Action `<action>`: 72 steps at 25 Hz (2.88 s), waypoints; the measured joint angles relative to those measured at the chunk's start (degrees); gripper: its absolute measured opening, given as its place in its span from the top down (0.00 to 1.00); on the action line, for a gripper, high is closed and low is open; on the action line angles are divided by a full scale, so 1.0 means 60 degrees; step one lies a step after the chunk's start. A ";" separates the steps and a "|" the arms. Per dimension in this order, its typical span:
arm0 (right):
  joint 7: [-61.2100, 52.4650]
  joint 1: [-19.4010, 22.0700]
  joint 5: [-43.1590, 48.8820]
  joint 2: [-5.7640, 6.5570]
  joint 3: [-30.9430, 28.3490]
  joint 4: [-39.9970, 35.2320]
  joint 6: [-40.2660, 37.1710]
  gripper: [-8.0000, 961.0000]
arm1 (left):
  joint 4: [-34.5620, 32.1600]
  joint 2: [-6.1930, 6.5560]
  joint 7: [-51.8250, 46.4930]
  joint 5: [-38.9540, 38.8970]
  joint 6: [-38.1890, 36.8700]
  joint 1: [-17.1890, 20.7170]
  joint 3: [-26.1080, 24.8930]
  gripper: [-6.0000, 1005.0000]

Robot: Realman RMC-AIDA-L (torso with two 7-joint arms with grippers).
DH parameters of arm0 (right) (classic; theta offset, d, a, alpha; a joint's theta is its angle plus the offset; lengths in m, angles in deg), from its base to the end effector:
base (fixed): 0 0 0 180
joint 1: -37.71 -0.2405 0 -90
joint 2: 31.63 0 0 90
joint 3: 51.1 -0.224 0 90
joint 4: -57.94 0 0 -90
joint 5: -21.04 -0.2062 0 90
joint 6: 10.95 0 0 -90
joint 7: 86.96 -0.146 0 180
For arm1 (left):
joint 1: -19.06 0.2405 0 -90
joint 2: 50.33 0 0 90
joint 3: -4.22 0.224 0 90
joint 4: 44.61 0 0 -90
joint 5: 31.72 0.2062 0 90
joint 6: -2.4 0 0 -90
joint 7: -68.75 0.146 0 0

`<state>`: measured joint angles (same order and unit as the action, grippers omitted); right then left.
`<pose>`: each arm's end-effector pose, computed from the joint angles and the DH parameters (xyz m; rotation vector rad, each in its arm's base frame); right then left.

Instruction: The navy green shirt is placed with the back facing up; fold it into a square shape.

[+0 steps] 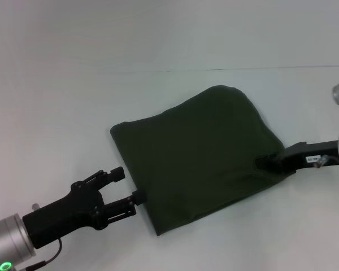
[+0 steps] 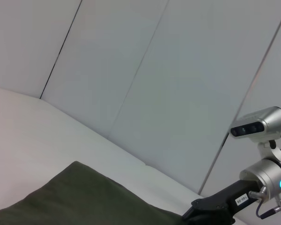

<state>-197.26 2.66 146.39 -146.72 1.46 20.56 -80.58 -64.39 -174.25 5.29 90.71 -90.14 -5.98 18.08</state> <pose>0.2606 0.3560 0.0095 -2.5363 1.1294 0.1849 -0.2618 0.2526 -0.0335 -2.4512 -0.8621 -1.0692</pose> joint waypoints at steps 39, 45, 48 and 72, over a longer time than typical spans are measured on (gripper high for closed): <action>0.0799 0.0334 -0.0371 0.0206 -0.3020 -0.0601 -0.1868 0.97 | -0.0094 0.0027 -0.0338 -0.0263 0.0183 -0.0109 -0.0012 0.10; 0.0929 0.0298 -0.0468 0.0131 -0.2903 -0.0607 -0.2110 0.97 | -0.0125 0.0106 -0.1963 -0.0833 0.1347 -0.0437 -0.0029 0.10; 0.1215 0.0327 -0.0458 0.0071 -0.2844 -0.0610 -0.2287 0.93 | -0.0200 0.0171 -0.3007 -0.0857 0.2036 -0.0715 -0.0001 0.10; 0.1669 0.0412 -0.0598 0.0010 -0.3108 -0.0685 -0.2592 0.09 | -0.0150 0.0126 -0.6510 -0.0741 0.6886 -0.2596 0.1082 0.10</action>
<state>-187.25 5.13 142.80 -146.66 -17.18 16.45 -96.14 -65.29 -173.49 -33.76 86.26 -48.83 -21.55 24.57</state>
